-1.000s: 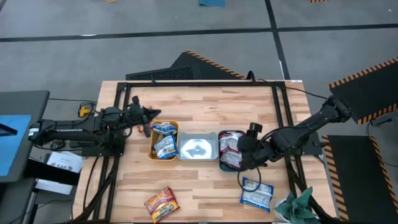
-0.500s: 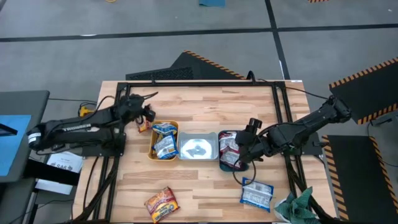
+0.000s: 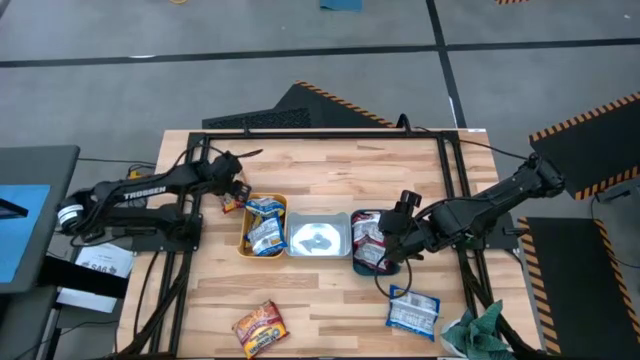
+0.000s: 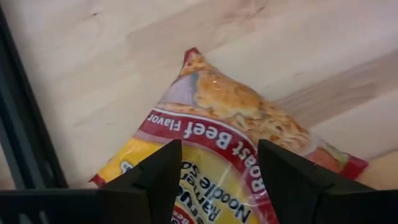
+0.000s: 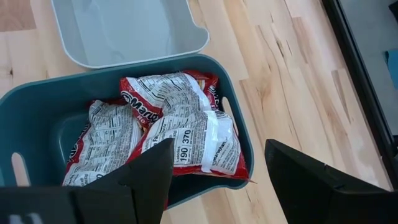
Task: Sort Maruchan noodles
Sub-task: Put the top red noodle pack into the white bin
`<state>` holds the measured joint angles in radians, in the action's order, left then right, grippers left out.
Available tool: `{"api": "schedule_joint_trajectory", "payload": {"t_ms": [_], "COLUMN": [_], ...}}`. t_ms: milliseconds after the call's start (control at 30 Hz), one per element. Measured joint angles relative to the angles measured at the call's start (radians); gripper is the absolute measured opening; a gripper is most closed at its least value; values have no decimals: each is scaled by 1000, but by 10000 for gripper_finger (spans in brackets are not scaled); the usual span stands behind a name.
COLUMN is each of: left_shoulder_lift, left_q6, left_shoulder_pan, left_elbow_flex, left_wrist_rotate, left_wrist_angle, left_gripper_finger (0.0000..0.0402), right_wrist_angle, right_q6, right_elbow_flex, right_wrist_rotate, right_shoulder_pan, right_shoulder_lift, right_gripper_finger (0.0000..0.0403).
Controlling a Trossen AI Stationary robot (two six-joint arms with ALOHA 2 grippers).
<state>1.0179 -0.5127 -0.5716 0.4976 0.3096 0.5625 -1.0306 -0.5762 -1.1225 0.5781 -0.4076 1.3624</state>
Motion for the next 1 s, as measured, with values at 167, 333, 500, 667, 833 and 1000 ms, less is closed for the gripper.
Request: {"api": "schedule_joint_trajectory", "payload": {"t_ms": [167,333,500,667,833,1000], "left_shoulder_lift": [40,96,159,191,175,124], "left_q6": [3,12,22,58,107,126], "left_shoulder_pan": [-2,-2,-2,-1,-5,-5], "left_elbow_flex": [0,2,5,6,4,41], "left_wrist_rotate": [27,18,20,22,55,185], "left_wrist_angle": [0,-4,-4,-5,3,34], "left_gripper_finger": [199,199,179,97,13,2], "right_wrist_angle": [0,0,0,-1,0,9], "right_q6": [-11,-11,-19,-19,-19,-19], "right_elbow_flex": [0,0,0,0,0,0], "right_wrist_rotate": [0,0,0,-1,-1,-1], "right_shoulder_pan": [0,-4,-4,-4,-4,-4], "right_shoulder_lift": [0,0,0,0,0,0], "right_gripper_finger": [276,276,276,276,276,276]}}
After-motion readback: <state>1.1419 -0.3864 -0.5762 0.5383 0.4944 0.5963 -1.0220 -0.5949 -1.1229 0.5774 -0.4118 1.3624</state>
